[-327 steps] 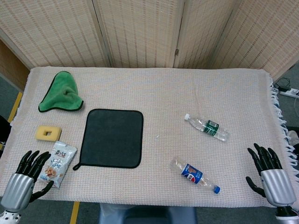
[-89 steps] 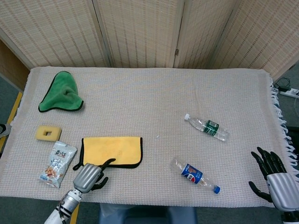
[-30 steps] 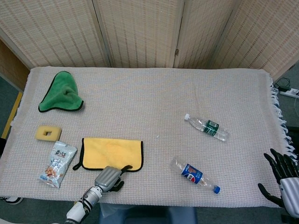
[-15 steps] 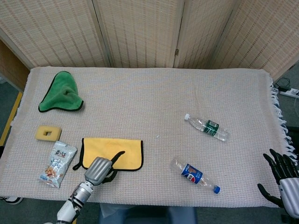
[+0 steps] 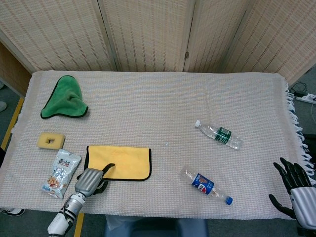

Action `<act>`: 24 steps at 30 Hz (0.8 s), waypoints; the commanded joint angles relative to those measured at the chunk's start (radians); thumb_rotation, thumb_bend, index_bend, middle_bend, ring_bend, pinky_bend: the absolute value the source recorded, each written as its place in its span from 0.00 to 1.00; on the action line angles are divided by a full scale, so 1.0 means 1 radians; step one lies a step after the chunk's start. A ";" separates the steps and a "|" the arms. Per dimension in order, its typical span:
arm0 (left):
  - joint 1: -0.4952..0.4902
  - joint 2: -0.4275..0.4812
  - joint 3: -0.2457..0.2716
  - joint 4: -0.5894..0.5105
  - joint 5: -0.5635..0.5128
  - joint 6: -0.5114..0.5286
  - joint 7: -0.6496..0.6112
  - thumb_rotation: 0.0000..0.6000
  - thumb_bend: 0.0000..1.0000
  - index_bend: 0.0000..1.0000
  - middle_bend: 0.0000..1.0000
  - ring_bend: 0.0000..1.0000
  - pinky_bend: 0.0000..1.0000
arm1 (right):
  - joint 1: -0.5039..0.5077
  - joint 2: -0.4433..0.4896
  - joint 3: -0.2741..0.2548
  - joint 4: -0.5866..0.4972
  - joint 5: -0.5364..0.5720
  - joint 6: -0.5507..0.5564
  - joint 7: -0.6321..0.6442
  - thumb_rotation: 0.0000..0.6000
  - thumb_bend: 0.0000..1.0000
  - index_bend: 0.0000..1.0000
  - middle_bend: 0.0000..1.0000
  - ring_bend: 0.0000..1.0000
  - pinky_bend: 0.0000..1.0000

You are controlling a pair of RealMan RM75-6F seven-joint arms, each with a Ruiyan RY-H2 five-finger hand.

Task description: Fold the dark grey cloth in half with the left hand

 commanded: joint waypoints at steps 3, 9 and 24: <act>0.017 0.003 0.014 0.024 -0.001 0.005 0.003 1.00 0.57 0.19 1.00 1.00 1.00 | 0.002 0.002 0.000 -0.001 0.001 -0.003 0.001 1.00 0.35 0.00 0.00 0.00 0.00; 0.039 0.006 0.026 0.054 0.005 0.018 0.002 1.00 0.57 0.21 1.00 1.00 1.00 | 0.002 0.002 -0.003 -0.003 -0.004 -0.003 0.000 1.00 0.35 0.00 0.00 0.00 0.00; 0.090 0.014 0.060 0.088 0.047 0.059 0.042 1.00 0.57 0.22 1.00 1.00 1.00 | 0.002 0.001 -0.005 -0.006 -0.007 -0.004 -0.005 1.00 0.35 0.00 0.00 0.00 0.00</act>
